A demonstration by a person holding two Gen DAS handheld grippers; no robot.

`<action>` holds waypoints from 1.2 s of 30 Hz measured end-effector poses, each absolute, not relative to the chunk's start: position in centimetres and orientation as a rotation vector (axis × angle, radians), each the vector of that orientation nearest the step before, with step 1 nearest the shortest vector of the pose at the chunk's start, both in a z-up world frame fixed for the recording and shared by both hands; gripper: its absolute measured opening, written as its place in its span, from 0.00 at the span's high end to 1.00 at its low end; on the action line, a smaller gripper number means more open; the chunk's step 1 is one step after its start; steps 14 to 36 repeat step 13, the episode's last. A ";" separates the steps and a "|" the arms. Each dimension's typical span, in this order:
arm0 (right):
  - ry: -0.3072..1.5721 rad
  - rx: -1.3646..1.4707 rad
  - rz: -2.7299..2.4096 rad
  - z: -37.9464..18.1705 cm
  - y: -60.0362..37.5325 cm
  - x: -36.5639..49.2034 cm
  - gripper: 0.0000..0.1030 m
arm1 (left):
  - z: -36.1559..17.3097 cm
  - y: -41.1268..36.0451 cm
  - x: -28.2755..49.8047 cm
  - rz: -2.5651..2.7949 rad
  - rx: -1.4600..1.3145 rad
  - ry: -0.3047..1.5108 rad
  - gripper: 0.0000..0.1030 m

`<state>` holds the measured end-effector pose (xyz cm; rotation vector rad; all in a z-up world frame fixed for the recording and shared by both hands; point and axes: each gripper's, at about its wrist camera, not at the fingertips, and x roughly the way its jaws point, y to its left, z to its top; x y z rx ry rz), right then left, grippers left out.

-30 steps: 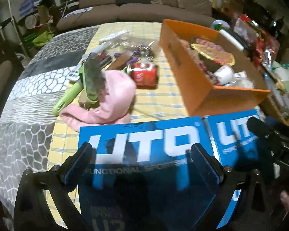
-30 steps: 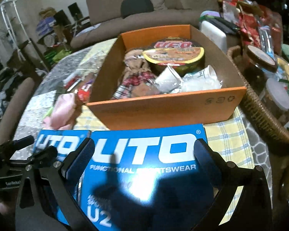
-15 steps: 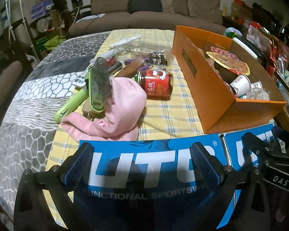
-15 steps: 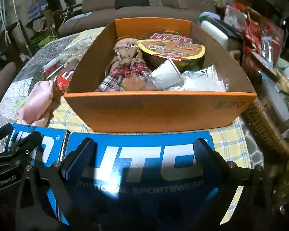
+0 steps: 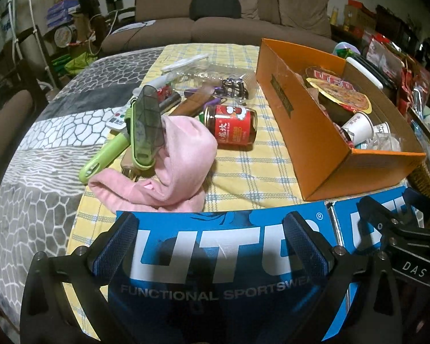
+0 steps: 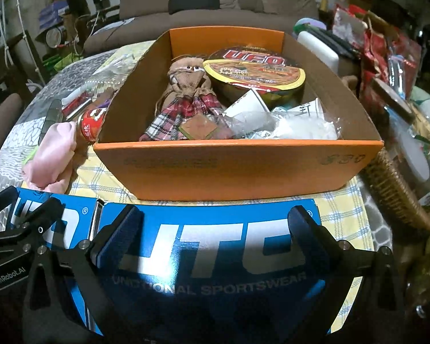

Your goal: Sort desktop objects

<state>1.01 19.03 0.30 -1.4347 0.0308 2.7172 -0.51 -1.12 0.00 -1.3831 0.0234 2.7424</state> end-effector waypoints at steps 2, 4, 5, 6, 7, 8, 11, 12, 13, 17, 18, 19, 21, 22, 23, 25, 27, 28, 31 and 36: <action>0.030 -1.434 2.717 0.3 19.0 1.0 0.00 | 0.0 -1.2 -0.5 2.741 -1.383 0.020 0.00; 0.032 -1.434 2.718 0.3 19.0 1.0 0.00 | 0.0 -1.1 -0.5 2.742 -1.381 0.020 0.00; 0.031 -1.434 2.718 0.3 19.0 1.0 0.00 | 0.0 -1.1 -0.5 2.743 -1.382 0.021 0.00; 0.032 -1.434 2.718 0.3 19.0 1.0 0.00 | 0.0 -1.1 -0.5 2.743 -1.380 0.021 0.00; 0.032 -1.434 2.718 0.3 19.0 1.0 0.00 | 0.1 -1.1 -0.5 2.744 -1.378 0.019 0.00; 0.031 -1.435 2.718 0.3 19.0 1.0 0.00 | 0.0 -1.1 -0.5 2.743 -1.381 0.020 0.00; 0.031 -1.434 2.718 0.3 19.0 1.0 0.00 | 0.0 -1.1 -0.5 2.745 -1.381 0.027 0.00; 0.032 -1.434 2.718 0.3 19.0 1.0 0.00 | 0.0 -1.1 -0.5 2.745 -1.382 0.026 0.00; 0.031 -1.434 2.718 0.3 19.0 1.0 0.00 | 0.1 -1.1 -0.5 2.745 -1.382 0.027 0.00; 0.031 -1.434 2.718 0.3 19.0 1.0 0.00 | 0.1 -1.1 -0.5 2.745 -1.382 0.027 0.00; 0.031 -1.434 2.718 0.3 19.0 1.0 0.00 | 0.1 -1.1 -0.5 2.745 -1.382 0.027 0.00; 0.031 -1.434 2.718 0.3 19.0 1.0 0.00 | 0.1 -1.1 -0.5 2.745 -1.382 0.027 0.00; 0.031 -1.434 2.718 0.3 19.0 1.0 0.00 | 0.1 -1.1 -0.5 2.745 -1.382 0.027 0.00; 0.031 -1.434 2.718 0.3 19.0 1.0 0.00 | 0.1 -1.1 -0.5 2.745 -1.382 0.027 0.00; 0.031 -1.434 2.718 0.3 19.0 1.0 0.00 | 0.1 -1.1 -0.5 2.745 -1.382 0.027 0.00; 0.031 -1.434 2.718 0.3 19.0 1.0 0.00 | 0.1 -1.1 -0.5 2.745 -1.382 0.027 0.00; 0.031 -1.434 2.718 0.3 19.0 1.0 0.00 | 0.1 -1.1 -0.5 2.745 -1.382 0.027 0.00; 0.031 -1.434 2.718 0.3 19.0 1.0 0.00 | 0.1 -1.1 -0.5 2.745 -1.382 0.027 0.00; 0.031 -1.434 2.718 0.3 19.0 1.0 0.00 | 0.1 -1.1 -0.5 2.745 -1.382 0.027 0.00; 0.031 -1.434 2.718 0.3 19.0 1.0 0.00 | 0.1 -1.1 -0.5 2.745 -1.382 0.027 0.00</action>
